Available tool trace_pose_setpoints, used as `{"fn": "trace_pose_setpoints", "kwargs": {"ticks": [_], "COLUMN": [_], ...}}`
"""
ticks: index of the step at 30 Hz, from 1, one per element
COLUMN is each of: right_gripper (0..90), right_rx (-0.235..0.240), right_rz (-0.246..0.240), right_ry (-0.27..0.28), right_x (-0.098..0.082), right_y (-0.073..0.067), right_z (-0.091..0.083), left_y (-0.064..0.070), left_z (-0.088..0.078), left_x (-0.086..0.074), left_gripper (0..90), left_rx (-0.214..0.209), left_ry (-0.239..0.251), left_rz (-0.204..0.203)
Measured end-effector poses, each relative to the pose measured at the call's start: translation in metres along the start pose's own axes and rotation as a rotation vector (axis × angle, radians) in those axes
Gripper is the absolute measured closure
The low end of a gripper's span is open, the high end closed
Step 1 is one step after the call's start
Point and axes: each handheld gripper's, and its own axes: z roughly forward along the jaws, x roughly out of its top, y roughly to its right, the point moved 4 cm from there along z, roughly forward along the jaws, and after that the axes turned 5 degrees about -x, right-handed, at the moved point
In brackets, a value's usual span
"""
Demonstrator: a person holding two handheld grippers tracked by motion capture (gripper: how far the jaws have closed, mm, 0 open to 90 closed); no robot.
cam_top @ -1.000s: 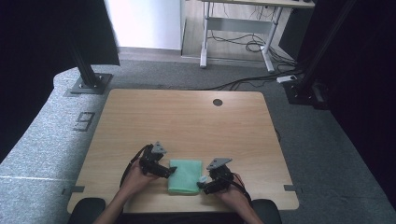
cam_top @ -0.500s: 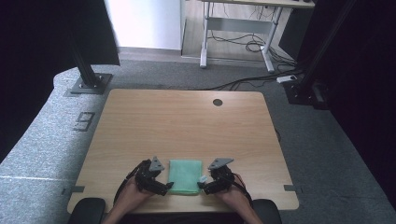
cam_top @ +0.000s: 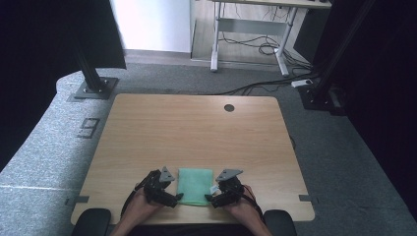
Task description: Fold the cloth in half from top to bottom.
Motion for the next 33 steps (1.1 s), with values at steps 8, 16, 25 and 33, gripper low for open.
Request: {"fn": "trace_pose_setpoints", "kwargs": {"ticks": [8,16,25,33], "right_gripper": [11.3,13.8,14.9,14.6], "right_rx": [-0.032,-0.041,-0.051,-0.060], "right_rz": [0.002,0.016,0.026,0.037], "right_ry": [0.006,0.027,0.042,0.060], "right_x": [-0.001,0.002,0.009,0.014], "right_y": [0.002,0.011,0.023,0.035], "right_z": [0.003,0.008,0.014,0.020], "left_y": [-0.006,-0.015,-0.031,-0.042], "left_z": [0.005,0.010,0.017,0.023], "left_x": [-0.003,-0.002,0.008,0.016], "left_gripper": [0.9,0.0,0.0,0.0], "left_rx": [-0.023,-0.022,-0.002,0.001], "left_ry": [0.020,0.058,0.078,0.078], "left_rz": [-0.028,-0.052,-0.072,-0.075]}}
